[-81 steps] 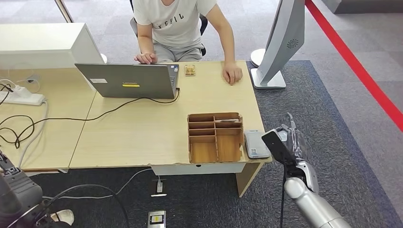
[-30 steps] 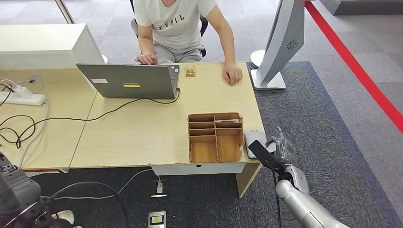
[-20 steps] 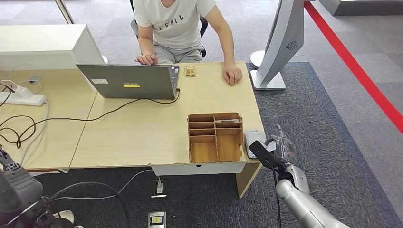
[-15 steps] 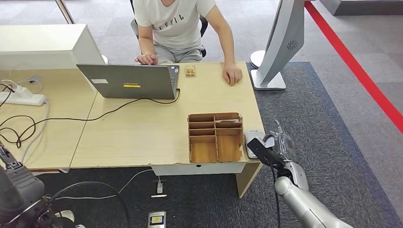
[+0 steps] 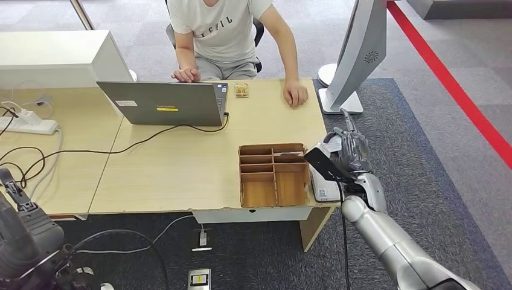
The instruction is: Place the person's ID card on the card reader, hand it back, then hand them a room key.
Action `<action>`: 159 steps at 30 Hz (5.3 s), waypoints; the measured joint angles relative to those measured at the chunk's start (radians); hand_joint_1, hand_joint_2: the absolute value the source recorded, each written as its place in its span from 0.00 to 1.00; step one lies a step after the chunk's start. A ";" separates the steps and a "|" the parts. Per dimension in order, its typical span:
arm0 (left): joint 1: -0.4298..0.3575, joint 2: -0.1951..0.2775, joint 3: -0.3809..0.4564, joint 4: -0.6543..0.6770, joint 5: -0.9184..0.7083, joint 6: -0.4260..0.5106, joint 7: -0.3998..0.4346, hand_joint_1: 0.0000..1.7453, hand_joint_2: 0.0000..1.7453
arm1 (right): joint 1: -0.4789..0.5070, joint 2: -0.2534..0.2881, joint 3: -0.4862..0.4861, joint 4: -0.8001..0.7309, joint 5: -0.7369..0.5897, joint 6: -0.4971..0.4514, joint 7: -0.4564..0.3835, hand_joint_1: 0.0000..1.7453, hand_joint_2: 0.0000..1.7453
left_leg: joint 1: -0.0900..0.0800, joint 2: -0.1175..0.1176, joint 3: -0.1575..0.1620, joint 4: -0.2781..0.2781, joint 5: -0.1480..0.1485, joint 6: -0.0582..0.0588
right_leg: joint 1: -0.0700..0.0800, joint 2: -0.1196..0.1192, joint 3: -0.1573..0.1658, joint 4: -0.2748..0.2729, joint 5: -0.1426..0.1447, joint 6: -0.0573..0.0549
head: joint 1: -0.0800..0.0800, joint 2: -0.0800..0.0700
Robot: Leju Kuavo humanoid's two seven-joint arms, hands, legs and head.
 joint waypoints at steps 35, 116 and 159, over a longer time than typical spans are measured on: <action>-0.036 -0.076 0.011 0.067 0.039 -0.184 0.000 0.00 1.00 | -0.405 0.202 0.049 0.306 0.182 0.006 0.111 1.00 1.00 | 0.000 0.000 -0.002 0.000 0.000 0.000 | 0.000 0.000 -0.002 0.001 0.000 0.000 | 0.000 0.000; 0.053 -0.102 0.158 0.045 -0.013 -0.107 0.000 0.00 1.00 | 0.252 -0.144 -0.056 -0.529 -0.437 0.278 0.002 0.00 1.00 | 0.000 0.000 -0.002 0.000 0.000 0.001 | 0.000 0.000 -0.002 -0.001 0.000 0.000 | 0.000 0.000; -0.057 -0.014 0.012 0.020 -0.084 0.101 0.000 0.00 1.00 | 0.165 -0.029 0.038 -0.428 0.007 0.334 0.083 0.00 1.00 | 0.000 -0.001 -0.003 0.000 0.001 0.001 | 0.000 -0.001 -0.002 0.000 0.000 0.000 | 0.000 0.000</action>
